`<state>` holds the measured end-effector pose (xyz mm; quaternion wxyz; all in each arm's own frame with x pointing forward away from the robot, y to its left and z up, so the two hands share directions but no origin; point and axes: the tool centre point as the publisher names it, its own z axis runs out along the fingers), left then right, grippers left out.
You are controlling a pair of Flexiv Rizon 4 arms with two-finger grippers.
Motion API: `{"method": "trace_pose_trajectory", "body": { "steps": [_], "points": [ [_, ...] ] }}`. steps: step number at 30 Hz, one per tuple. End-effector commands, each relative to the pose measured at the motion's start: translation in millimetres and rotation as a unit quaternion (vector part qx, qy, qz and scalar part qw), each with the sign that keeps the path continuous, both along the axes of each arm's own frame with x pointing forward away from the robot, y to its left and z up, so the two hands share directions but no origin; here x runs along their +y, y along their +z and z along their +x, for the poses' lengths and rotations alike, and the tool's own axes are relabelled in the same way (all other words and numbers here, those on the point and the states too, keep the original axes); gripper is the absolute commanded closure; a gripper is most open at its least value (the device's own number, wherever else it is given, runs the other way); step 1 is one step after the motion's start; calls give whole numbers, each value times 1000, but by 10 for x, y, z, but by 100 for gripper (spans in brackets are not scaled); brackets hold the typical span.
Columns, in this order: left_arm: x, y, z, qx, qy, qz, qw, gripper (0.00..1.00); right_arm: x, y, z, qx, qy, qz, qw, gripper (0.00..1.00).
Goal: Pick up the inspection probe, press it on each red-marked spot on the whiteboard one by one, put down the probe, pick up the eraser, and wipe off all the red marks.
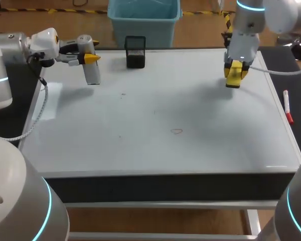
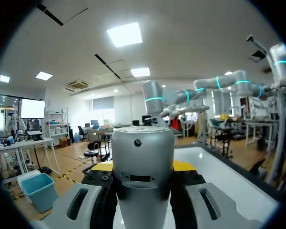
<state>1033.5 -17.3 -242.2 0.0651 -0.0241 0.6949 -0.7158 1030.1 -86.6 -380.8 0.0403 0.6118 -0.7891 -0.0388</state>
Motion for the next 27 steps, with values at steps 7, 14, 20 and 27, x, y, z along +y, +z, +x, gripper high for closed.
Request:
{"method": "trace_pose_trajectory", "body": {
  "steps": [7,14,20,27],
  "points": [
    [-3,15,-11,0,1,1,1000,100,-158,35,-20,1,-16,0,1000,100],
    [-3,15,-11,0,1,1,1000,100,-158,56,-50,-5,-19,4,1000,100],
    [-3,15,-11,0,1,1,1000,100,-158,56,-50,-5,-19,4,1000,100],
    [-113,17,-120,-7,-17,4,1000,100,-158,56,-50,-5,-19,4,1000,100]
  ]
}}
